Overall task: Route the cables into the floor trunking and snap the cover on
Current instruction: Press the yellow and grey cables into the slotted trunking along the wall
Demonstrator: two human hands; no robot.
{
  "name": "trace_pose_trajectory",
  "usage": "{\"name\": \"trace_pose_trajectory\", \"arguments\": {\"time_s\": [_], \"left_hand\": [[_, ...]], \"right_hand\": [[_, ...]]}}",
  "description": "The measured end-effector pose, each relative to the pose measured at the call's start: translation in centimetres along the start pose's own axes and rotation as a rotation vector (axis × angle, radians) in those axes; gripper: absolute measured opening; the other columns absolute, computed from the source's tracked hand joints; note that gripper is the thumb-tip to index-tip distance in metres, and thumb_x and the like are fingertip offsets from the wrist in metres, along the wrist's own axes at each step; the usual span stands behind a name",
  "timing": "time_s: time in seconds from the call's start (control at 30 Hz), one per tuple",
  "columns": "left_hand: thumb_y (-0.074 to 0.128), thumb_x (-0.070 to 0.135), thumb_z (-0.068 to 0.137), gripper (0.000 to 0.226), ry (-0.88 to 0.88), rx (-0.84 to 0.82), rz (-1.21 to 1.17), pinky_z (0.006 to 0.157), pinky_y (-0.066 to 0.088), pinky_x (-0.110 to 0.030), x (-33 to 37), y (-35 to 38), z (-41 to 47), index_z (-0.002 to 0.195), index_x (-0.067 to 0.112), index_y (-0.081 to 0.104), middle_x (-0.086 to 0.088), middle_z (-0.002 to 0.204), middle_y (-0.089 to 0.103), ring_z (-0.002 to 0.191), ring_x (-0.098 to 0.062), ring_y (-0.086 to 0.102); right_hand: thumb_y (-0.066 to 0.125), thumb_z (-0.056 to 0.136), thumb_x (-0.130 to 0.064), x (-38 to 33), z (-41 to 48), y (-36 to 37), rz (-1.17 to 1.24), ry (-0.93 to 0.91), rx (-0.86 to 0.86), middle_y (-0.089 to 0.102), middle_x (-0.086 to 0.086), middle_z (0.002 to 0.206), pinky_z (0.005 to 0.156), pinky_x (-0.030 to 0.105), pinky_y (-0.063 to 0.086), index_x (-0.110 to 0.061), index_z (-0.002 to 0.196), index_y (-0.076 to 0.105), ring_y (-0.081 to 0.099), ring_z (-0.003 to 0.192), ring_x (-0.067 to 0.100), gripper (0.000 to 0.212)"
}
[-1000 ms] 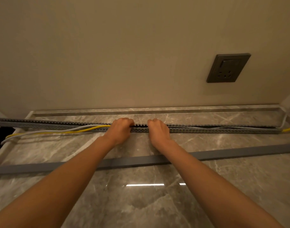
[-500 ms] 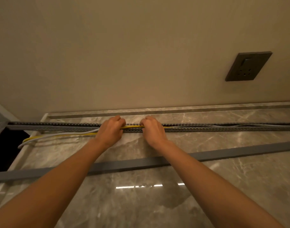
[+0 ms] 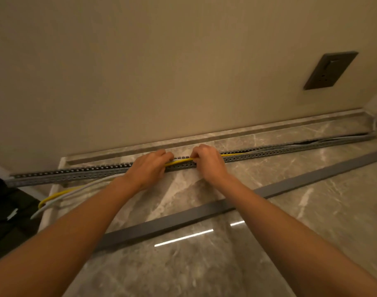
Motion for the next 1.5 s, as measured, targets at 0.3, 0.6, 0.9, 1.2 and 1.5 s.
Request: {"name": "trace_pose_trajectory", "arguments": {"time_s": [0.3, 0.6, 0.9, 1.2, 1.5], "left_hand": [[0.049, 0.008, 0.091, 0.040, 0.018, -0.027, 0.125, 0.080, 0.047, -0.040, -0.2, -0.7, 0.5, 0.130, 0.015, 0.051, -0.014, 0.125, 0.051, 0.112, -0.032, 0.054], [0.069, 0.002, 0.077, 0.015, 0.111, 0.134, 0.227, 0.067, 0.039, -0.037, 0.7, -0.8, 1.6, 0.090, 0.004, 0.074, -0.014, 0.096, 0.065, 0.096, -0.033, 0.059], [0.053, -0.003, 0.085, 0.022, -0.288, 0.120, -0.129, 0.081, 0.051, -0.043, 1.6, 0.1, 2.3, 0.097, 0.001, 0.070, -0.021, 0.105, 0.068, 0.098, -0.038, 0.061], [0.042, 0.000, 0.093, 0.024, -0.130, 0.000, 0.196, 0.081, 0.047, -0.042, 3.1, 0.1, 1.5, 0.117, 0.003, 0.046, -0.018, 0.118, 0.058, 0.104, -0.036, 0.057], [0.044, 0.005, 0.094, 0.026, -0.082, -0.120, 0.297, 0.089, 0.046, -0.040, 3.7, -0.6, 2.0, 0.117, 0.002, 0.055, -0.017, 0.123, 0.056, 0.112, -0.034, 0.056]], "right_hand": [[0.043, 0.090, 0.001, -1.0, 0.1, 0.0, -0.140, 0.013, -0.045, 0.065, 0.018, 0.111, 0.085, 0.039, 0.045, -0.004, 0.106, 0.063, 0.058, 0.104, 0.035, 0.027], [0.047, 0.087, 0.007, -0.5, -0.1, 0.3, -0.048, 0.026, -0.022, 0.066, 0.018, 0.112, 0.085, 0.041, 0.046, -0.002, 0.108, 0.061, 0.057, 0.105, 0.035, 0.028], [0.046, 0.090, 0.004, 0.3, -0.4, 0.6, -0.070, -0.018, 0.065, 0.059, 0.017, 0.113, 0.083, 0.037, 0.044, 0.001, 0.108, 0.066, 0.051, 0.108, 0.032, 0.027], [0.050, 0.089, -0.002, 0.9, -0.4, 0.4, -0.047, 0.033, -0.019, 0.063, 0.013, 0.115, 0.088, 0.037, 0.045, -0.007, 0.109, 0.066, 0.056, 0.108, 0.031, 0.026], [0.051, 0.088, 0.000, 1.6, -0.1, 0.1, -0.017, 0.009, -0.084, 0.064, 0.014, 0.117, 0.090, 0.038, 0.046, -0.010, 0.113, 0.065, 0.057, 0.108, 0.033, 0.031]]}}
Point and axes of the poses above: each hand's wrist, its own z-axis towards the middle knuckle, its own y-axis out of the palm, x = y × z, the point moved 1 cm from there along z, towards the middle knuckle
